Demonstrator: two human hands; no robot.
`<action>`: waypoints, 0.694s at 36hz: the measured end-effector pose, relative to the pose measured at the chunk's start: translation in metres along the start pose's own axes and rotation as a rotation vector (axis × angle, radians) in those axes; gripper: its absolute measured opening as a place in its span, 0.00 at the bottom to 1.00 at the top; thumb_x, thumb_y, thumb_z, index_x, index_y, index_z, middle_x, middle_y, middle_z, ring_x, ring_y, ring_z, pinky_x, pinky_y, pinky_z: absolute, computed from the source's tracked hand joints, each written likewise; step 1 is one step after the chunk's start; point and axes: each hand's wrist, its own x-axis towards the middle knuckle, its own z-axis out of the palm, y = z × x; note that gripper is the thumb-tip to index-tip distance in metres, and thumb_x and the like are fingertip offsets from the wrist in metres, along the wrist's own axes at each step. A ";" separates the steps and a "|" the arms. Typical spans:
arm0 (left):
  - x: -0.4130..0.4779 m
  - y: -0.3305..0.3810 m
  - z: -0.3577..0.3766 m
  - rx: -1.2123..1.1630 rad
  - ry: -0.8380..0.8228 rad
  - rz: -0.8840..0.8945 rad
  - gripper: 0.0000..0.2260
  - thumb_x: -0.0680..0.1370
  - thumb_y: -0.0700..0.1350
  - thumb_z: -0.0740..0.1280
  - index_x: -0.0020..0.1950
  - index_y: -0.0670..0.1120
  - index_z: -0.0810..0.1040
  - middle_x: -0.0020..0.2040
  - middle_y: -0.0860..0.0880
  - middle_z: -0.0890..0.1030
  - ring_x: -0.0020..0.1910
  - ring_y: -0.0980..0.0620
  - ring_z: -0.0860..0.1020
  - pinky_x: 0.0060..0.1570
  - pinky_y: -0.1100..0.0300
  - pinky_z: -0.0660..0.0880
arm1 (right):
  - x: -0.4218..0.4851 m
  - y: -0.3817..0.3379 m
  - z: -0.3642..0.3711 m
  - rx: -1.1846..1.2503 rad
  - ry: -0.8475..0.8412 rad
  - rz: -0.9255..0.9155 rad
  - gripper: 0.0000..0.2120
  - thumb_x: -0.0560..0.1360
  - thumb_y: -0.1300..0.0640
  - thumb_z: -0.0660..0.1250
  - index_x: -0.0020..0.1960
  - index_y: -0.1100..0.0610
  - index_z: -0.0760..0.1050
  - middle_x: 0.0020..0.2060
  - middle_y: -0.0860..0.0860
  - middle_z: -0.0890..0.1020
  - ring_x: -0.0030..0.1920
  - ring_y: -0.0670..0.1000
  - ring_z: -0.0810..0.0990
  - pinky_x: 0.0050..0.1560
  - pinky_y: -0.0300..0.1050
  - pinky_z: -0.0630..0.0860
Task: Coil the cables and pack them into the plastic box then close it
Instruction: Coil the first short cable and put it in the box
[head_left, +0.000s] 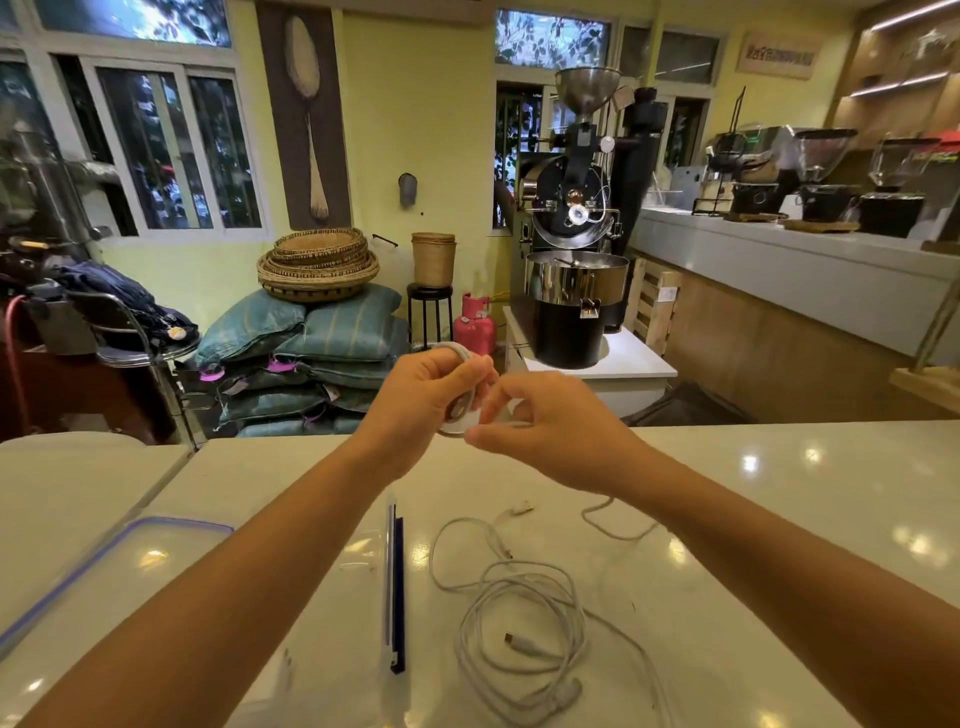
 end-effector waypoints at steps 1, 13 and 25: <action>-0.002 -0.001 0.002 0.033 -0.010 -0.017 0.12 0.76 0.43 0.61 0.33 0.45 0.76 0.25 0.54 0.75 0.24 0.62 0.72 0.26 0.72 0.69 | 0.000 -0.001 -0.004 -0.041 0.001 -0.030 0.08 0.72 0.51 0.68 0.46 0.56 0.78 0.30 0.40 0.71 0.31 0.39 0.69 0.35 0.35 0.66; -0.030 -0.010 0.018 0.092 -0.231 -0.134 0.18 0.81 0.43 0.49 0.35 0.45 0.71 0.24 0.52 0.76 0.26 0.55 0.70 0.31 0.62 0.66 | 0.019 0.009 -0.054 -0.228 0.036 -0.201 0.08 0.69 0.54 0.70 0.44 0.59 0.82 0.31 0.42 0.76 0.35 0.40 0.75 0.43 0.33 0.75; -0.039 0.004 0.023 -0.299 -0.410 -0.075 0.15 0.75 0.46 0.54 0.34 0.48 0.77 0.27 0.51 0.77 0.29 0.54 0.75 0.34 0.61 0.70 | 0.034 0.053 -0.033 0.445 0.216 -0.038 0.07 0.71 0.67 0.65 0.49 0.62 0.78 0.25 0.42 0.81 0.29 0.35 0.78 0.33 0.25 0.74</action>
